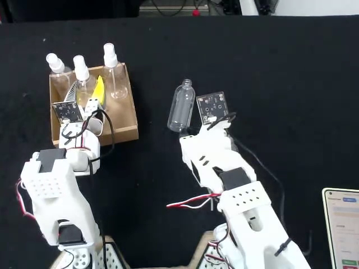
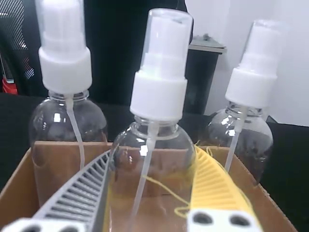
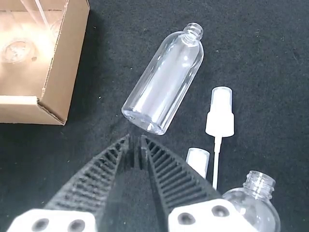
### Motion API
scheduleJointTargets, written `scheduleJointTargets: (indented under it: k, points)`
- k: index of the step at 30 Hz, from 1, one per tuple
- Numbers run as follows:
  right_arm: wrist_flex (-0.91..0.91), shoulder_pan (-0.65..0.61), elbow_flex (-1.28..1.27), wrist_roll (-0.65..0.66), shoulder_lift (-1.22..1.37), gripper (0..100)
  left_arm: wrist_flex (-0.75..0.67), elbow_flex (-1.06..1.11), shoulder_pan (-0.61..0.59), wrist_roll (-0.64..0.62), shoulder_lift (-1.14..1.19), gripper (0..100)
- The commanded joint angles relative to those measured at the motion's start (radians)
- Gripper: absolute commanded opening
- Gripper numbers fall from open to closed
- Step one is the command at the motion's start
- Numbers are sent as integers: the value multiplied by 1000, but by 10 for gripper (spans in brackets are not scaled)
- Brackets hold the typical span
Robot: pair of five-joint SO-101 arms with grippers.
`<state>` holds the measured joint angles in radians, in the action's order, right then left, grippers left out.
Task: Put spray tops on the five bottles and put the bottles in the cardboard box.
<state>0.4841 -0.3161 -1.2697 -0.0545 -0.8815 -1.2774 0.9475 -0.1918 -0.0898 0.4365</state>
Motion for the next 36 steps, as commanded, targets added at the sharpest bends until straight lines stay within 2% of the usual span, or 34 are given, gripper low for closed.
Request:
scheduleJointTargets:
  k: [1, 5, 16, 21, 27, 36]
  points:
    - [-31, -8, 5, 9, -22, 18, 3, -13, -13, -11, -5, 139]
    - [-31, -8, 5, 9, -22, 18, 3, -13, -13, -11, -3, 224]
    - [-29, -8, 5, 9, -22, 18, -2, 19, -12, -11, -15, 207]
    - [-29, -8, 5, 9, -22, 18, -77, 45, -13, -3, -6, 208]
    - [-29, -8, 5, 9, -22, 18, -74, 42, -13, -8, -5, 318]
    - [-29, -8, 5, 9, -22, 18, -78, 39, -13, -6, -6, 289]
